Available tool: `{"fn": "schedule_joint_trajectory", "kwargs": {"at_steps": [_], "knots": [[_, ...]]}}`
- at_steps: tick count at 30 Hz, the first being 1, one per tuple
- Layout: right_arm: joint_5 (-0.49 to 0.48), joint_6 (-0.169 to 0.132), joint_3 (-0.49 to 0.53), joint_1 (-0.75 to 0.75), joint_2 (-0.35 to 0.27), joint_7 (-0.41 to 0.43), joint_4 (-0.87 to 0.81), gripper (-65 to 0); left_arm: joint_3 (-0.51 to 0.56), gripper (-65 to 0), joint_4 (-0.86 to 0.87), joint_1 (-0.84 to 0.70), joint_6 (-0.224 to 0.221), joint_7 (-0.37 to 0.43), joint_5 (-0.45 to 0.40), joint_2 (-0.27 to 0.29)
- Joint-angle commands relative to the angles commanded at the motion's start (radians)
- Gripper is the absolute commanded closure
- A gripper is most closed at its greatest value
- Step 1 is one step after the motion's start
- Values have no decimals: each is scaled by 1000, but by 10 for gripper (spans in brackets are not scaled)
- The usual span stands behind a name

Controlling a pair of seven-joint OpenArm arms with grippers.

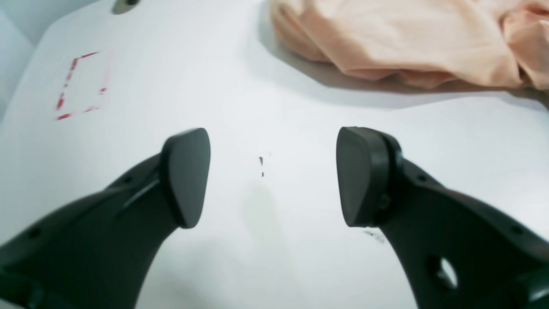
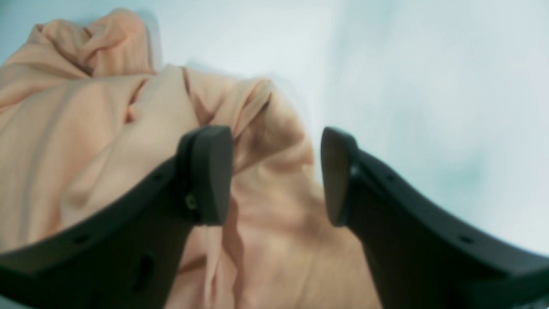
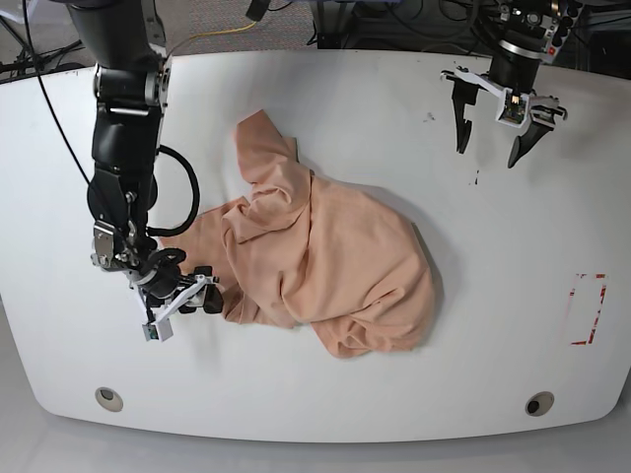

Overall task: Fold the T-shirt properly
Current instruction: 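Move the right gripper down onto the crumpled peach T-shirt and grasp it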

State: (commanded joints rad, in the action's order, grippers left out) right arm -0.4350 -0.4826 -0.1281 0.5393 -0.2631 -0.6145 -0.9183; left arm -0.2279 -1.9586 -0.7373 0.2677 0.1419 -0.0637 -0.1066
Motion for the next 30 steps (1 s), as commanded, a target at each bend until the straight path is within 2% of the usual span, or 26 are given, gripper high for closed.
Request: {"fn": "schedule_joint_trajectory", "kwargs": {"at_steps": [2, 6, 12, 28, 30], "knots": [[2, -14, 0, 31, 0, 25, 69, -327, 0, -428, 0, 2, 0, 0, 0, 0], [77, -14, 0, 61, 9, 112, 155, -327, 0, -428, 0, 3, 0, 0, 0, 0], [166, -17, -2, 72, 37, 180, 235, -327, 0, -428, 8, 3, 0, 0, 0, 0], [167, -17, -2, 61, 84, 232, 301, -319, -2, -428, 52, 25, 0, 0, 0, 0], [169, -17, -2, 61, 84, 250, 301, -277, 3, -428, 52, 25, 0, -2, 0, 0]]}}
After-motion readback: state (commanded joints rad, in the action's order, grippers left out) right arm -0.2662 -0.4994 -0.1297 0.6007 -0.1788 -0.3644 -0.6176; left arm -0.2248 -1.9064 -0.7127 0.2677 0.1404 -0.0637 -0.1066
